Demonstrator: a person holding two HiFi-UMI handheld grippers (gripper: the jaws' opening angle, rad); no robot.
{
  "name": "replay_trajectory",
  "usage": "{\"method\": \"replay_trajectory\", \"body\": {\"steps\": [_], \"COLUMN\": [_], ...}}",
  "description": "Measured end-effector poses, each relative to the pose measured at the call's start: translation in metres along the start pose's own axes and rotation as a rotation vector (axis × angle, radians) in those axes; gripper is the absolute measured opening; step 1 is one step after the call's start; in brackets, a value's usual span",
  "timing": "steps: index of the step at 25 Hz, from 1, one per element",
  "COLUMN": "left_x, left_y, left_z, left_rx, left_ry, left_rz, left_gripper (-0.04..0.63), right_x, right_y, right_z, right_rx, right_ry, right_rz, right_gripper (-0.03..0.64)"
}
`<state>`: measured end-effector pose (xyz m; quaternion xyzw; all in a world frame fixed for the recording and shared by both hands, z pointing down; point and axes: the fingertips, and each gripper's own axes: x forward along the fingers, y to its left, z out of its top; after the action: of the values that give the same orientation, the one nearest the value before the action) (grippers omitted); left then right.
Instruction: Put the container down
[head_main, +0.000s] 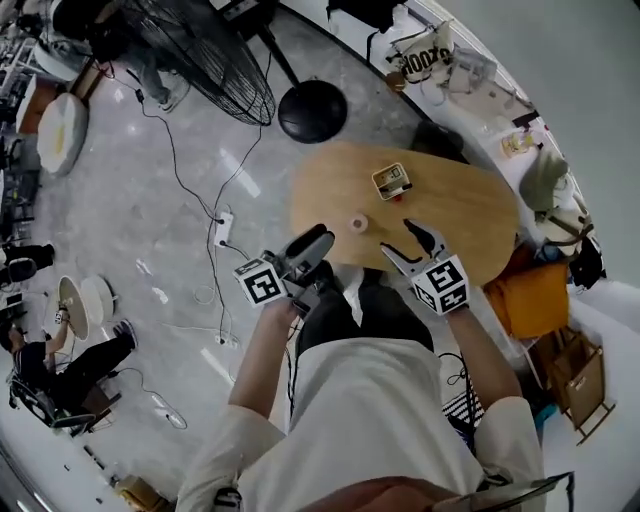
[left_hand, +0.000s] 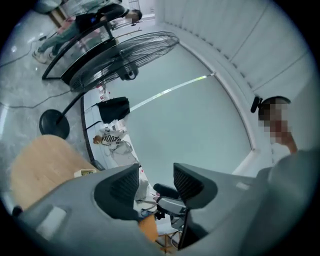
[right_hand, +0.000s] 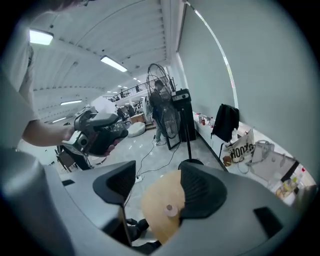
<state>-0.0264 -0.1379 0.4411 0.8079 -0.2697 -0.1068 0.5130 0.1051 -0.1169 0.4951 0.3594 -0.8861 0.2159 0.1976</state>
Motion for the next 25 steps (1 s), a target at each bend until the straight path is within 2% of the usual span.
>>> {"method": "replay_trajectory", "body": {"steps": [4, 7, 9, 14, 19, 25], "left_x": [-0.025, -0.047, -0.063, -0.103, -0.139, -0.183], "left_y": [-0.042, -0.062, -0.072, -0.090, -0.108, -0.129], "left_z": [0.015, 0.017, 0.019, 0.021, 0.015, 0.004], "left_rx": [0.173, 0.310, 0.374, 0.449, 0.565, 0.688], "left_ry": [-0.025, -0.016, -0.012, -0.020, 0.029, 0.061], "left_rz": [0.048, 0.113, 0.146, 0.159, 0.160, 0.134], "left_gripper": [0.179, 0.141, 0.130, 0.115, 0.096, 0.072], "right_x": [-0.030, -0.046, -0.054, -0.068, -0.090, -0.115], "right_y": [0.025, 0.044, 0.057, 0.090, 0.133, 0.185], "right_z": [0.027, 0.044, 0.050, 0.064, 0.082, 0.080], "right_rx": [-0.074, -0.096, -0.103, -0.131, -0.153, -0.164], "right_ry": [-0.019, -0.043, -0.039, -0.054, -0.090, -0.115], "right_rz": [-0.008, -0.042, -0.077, -0.160, -0.236, -0.319], "right_gripper": [0.242, 0.211, 0.206, 0.173, 0.155, 0.122]}}
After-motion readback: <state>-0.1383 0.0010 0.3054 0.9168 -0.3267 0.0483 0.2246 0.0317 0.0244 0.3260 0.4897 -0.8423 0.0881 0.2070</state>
